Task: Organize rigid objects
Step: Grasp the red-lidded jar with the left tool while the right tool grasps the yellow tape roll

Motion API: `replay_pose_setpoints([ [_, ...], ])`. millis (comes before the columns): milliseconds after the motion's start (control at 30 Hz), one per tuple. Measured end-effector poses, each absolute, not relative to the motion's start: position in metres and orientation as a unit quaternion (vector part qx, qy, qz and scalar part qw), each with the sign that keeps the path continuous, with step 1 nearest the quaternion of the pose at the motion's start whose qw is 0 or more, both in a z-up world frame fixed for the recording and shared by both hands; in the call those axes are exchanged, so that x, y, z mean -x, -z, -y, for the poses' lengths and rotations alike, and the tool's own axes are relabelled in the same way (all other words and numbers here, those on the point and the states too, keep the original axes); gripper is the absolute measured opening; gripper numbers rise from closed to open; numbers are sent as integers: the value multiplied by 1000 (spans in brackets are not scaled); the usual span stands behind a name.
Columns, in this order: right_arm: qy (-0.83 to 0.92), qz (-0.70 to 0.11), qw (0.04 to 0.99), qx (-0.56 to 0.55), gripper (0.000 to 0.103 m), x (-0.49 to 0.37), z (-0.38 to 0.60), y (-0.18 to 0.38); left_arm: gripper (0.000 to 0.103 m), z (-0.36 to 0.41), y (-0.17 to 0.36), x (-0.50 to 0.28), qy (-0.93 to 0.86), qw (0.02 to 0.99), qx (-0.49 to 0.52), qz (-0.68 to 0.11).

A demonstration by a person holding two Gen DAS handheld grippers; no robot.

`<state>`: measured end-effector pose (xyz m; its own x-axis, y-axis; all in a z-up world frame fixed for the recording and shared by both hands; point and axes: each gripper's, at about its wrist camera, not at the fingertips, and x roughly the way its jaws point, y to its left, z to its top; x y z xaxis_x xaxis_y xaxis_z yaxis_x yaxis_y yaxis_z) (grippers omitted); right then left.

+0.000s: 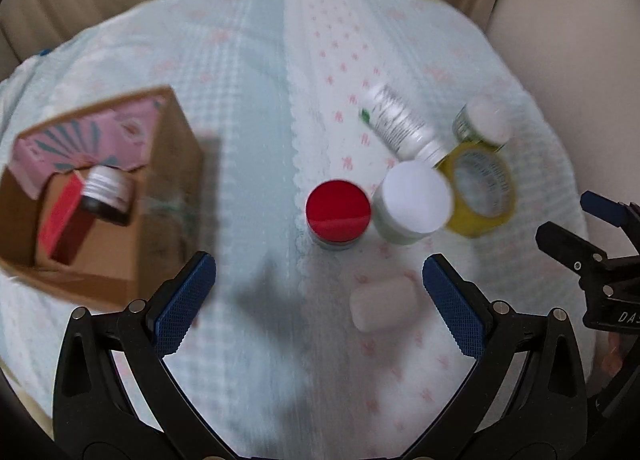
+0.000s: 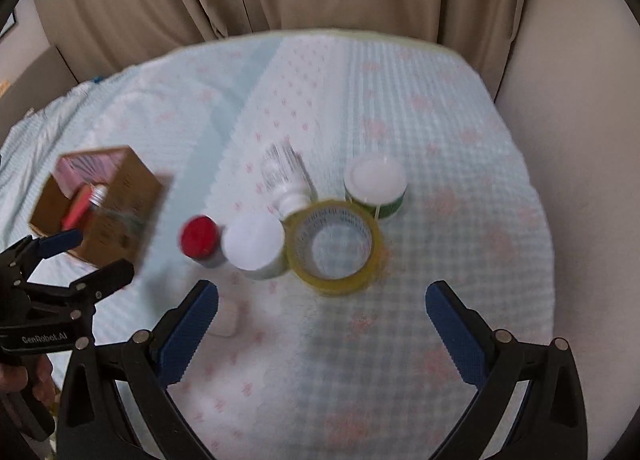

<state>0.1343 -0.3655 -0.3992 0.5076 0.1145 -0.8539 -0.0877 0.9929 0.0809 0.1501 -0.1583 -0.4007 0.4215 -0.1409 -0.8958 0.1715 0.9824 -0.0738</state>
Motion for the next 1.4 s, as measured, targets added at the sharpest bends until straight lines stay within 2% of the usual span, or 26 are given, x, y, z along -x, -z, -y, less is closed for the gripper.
replay_pose_setpoints([
  [233, -52, -504, 861, -27, 103, -160, 375, 466, 99, 171, 462, -172, 111, 835, -47, -538],
  [533, -81, -509, 857, 20, 103, -186, 371, 498, 97, 185, 484, -188, 134, 830, -80, -536],
  [600, -93, -507, 856, 36, 103, -191, 368, 500, 90, 188, 486, -192, 135, 831, -89, -533],
  [633, -99, -505, 856, 43, 103, -194, 366, 500, 83, 188, 487, -195, 139, 829, -91, -534],
  [700, -109, -502, 856, 54, 103, -202, 364, 501, 80, 188, 488, -197, 146, 829, -89, -532],
  [800, -133, -500, 853, 65, 100, -207, 364, 502, 68, 189, 487, -198, 160, 830, -86, -528],
  [867, -143, -503, 849, 74, 97, -209, 361, 501, 52, 193, 484, -197, 171, 830, -93, -524],
  [1400, -119, -504, 854, 44, 96, -204, 364, 485, 51, 194, 465, -194, 160, 833, -106, -519],
])
